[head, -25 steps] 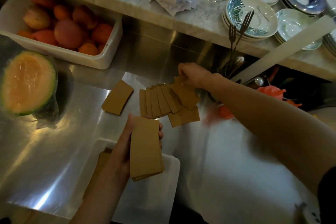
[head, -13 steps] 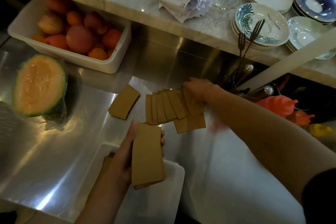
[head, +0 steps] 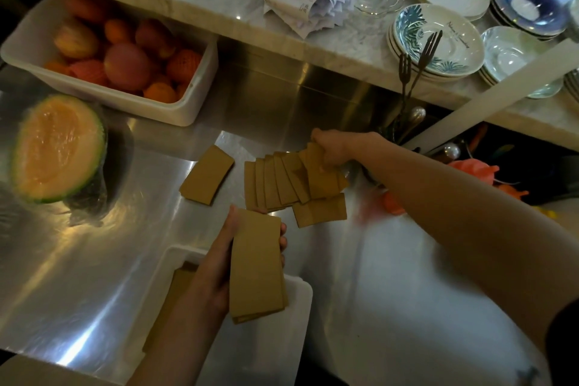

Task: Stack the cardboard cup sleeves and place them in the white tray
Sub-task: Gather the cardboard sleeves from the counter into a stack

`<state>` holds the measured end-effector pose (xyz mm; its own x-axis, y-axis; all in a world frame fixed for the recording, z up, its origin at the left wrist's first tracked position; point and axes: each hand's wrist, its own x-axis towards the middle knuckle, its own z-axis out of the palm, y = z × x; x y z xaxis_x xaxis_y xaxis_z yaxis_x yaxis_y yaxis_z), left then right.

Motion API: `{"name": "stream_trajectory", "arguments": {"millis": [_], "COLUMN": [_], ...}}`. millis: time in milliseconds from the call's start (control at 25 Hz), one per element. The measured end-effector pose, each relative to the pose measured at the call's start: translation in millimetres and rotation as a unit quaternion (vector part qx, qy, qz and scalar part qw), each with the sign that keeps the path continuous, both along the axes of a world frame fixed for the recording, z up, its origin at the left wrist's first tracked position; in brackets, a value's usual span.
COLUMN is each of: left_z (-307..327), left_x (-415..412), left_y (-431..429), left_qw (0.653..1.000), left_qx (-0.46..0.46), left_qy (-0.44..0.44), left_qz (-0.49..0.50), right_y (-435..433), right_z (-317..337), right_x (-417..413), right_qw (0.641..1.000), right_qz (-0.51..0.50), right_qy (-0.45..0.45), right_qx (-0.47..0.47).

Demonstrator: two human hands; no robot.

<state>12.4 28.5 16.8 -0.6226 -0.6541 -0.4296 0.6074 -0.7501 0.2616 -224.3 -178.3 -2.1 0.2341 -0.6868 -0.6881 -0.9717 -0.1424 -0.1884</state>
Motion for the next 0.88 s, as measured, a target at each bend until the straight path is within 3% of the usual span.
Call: {"name": "stream_trajectory", "arguments": {"millis": [360, 680, 880], "left_z": [0, 2, 9], "left_x": [16, 21, 22], "left_y": [-2, -3, 4], "left_qw": [0.997, 0.997, 0.994], "left_qx": [0.004, -0.017, -0.037], "left_qy": [0.004, -0.017, -0.061], "left_qz": [0.077, 0.072, 0.080], "right_y": [3, 48, 115], "right_z": [-27, 32, 96], "right_x": [-2, 3, 5], "right_qw": [0.993, 0.990, 0.932], "right_qz": [0.051, -0.099, -0.228], "right_qy": [0.086, -0.101, -0.282], "right_qx": [-0.067, -0.006, 0.007]}}
